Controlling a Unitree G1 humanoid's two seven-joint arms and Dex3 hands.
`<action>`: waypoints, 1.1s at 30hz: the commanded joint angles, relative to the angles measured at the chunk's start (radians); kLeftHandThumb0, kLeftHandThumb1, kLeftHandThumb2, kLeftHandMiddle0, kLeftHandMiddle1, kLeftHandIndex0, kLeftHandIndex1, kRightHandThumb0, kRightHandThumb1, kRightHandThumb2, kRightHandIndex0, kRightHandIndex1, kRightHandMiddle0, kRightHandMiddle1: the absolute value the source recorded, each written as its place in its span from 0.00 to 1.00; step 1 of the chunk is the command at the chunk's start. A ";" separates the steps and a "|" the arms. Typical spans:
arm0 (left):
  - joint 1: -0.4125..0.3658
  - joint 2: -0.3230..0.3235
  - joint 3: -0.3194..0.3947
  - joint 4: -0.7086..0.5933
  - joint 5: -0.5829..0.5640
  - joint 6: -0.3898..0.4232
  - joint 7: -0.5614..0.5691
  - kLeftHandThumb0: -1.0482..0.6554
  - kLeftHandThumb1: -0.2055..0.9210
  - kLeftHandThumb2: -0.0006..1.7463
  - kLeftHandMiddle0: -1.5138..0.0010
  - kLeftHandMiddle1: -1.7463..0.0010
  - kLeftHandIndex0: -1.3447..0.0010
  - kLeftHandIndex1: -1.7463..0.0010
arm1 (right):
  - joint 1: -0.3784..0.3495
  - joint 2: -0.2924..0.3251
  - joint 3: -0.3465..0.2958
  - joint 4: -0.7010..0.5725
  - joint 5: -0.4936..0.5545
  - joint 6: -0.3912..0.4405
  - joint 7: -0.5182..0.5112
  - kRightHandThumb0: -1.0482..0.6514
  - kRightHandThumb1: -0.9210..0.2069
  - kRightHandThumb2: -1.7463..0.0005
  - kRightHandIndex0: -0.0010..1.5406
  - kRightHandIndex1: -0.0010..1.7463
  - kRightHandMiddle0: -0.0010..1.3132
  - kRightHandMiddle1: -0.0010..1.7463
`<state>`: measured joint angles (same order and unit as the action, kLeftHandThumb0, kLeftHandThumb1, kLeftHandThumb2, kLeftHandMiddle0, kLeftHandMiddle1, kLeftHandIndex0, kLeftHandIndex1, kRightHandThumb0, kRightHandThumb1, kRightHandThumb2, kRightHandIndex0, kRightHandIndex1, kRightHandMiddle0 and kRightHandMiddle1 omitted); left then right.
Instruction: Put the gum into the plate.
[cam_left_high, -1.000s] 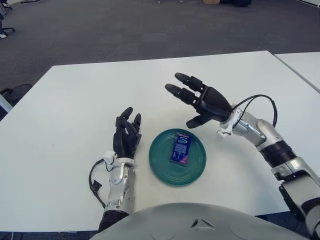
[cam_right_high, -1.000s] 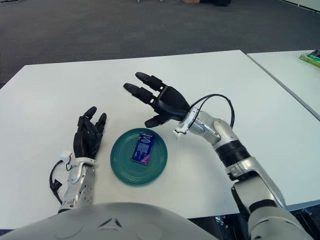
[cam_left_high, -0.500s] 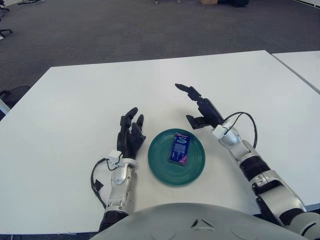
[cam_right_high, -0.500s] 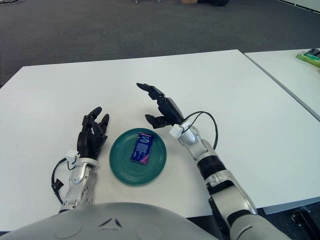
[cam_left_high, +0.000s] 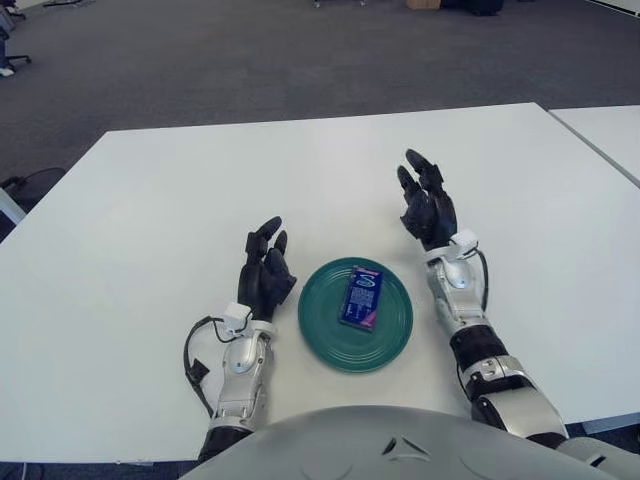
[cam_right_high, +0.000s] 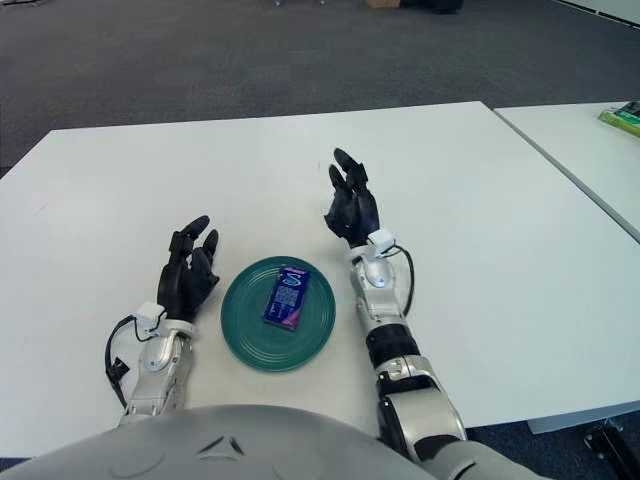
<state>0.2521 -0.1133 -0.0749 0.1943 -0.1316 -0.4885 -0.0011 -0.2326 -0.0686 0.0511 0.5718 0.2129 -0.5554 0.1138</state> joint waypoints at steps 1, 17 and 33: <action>0.032 -0.019 0.011 0.023 0.000 0.011 0.003 0.13 1.00 0.52 0.79 1.00 0.98 0.55 | 0.041 -0.037 -0.024 -0.046 -0.030 0.054 0.014 0.08 0.00 0.38 0.09 0.00 0.00 0.25; 0.043 -0.008 0.021 0.017 0.010 0.015 0.000 0.13 1.00 0.53 0.79 1.00 0.99 0.55 | 0.190 -0.033 -0.059 -0.267 -0.104 0.331 -0.062 0.11 0.00 0.36 0.10 0.01 0.00 0.26; 0.050 0.004 0.033 0.005 0.041 0.023 0.008 0.14 1.00 0.54 0.78 1.00 1.00 0.56 | 0.278 -0.006 -0.056 -0.226 -0.153 0.280 -0.056 0.14 0.00 0.37 0.08 0.00 0.00 0.24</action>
<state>0.2748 -0.1111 -0.0521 0.1809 -0.1044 -0.4913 -0.0019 -0.0001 -0.0827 -0.0131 0.3108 0.0810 -0.3044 0.0518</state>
